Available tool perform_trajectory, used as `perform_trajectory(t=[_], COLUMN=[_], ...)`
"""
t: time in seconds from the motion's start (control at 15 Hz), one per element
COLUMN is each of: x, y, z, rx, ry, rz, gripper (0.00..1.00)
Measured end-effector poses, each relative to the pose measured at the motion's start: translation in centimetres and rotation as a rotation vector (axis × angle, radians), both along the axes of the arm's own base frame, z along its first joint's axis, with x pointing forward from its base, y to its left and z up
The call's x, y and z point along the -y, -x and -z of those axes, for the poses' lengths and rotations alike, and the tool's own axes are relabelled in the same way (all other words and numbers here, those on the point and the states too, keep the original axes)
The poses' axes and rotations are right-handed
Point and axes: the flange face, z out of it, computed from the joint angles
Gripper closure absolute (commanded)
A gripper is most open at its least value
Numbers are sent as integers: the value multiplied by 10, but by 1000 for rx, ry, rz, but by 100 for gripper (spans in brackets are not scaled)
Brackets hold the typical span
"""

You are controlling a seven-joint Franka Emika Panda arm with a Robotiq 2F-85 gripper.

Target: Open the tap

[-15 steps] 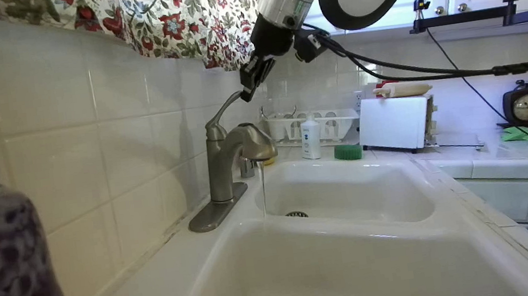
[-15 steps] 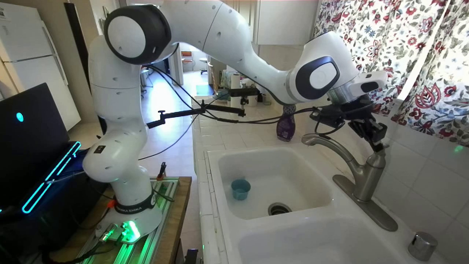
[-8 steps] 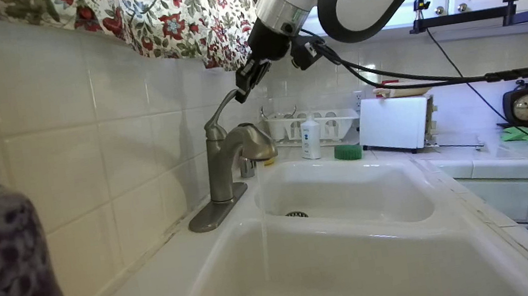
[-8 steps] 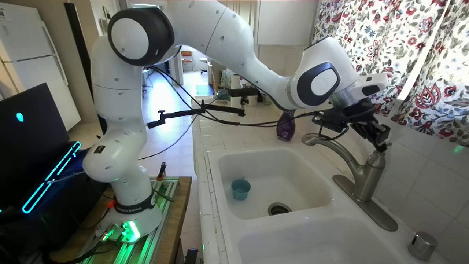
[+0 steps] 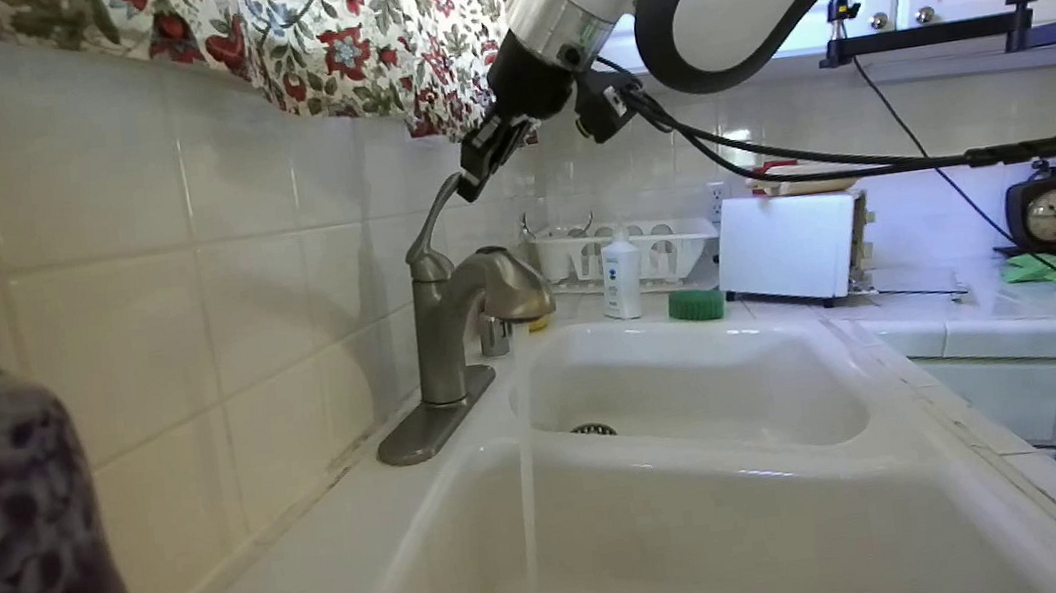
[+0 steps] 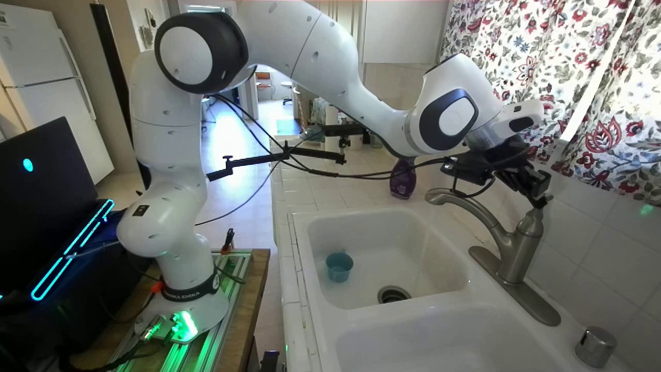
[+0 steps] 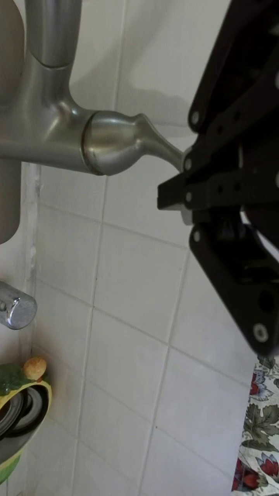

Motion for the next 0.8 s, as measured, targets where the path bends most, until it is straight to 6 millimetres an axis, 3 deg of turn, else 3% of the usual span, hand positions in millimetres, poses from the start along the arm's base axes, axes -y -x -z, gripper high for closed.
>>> perform_trajectory(t=[0.27,0.33,0.53,0.8], x=[0,0,-4,-8], y=[1,2,15,43], z=[1,3,-6,-52], rx=[-19,-56,-175,-240], ry=[0,-4,-43,-119], rz=[9,24,46,77], gripper=[100,74,59,32])
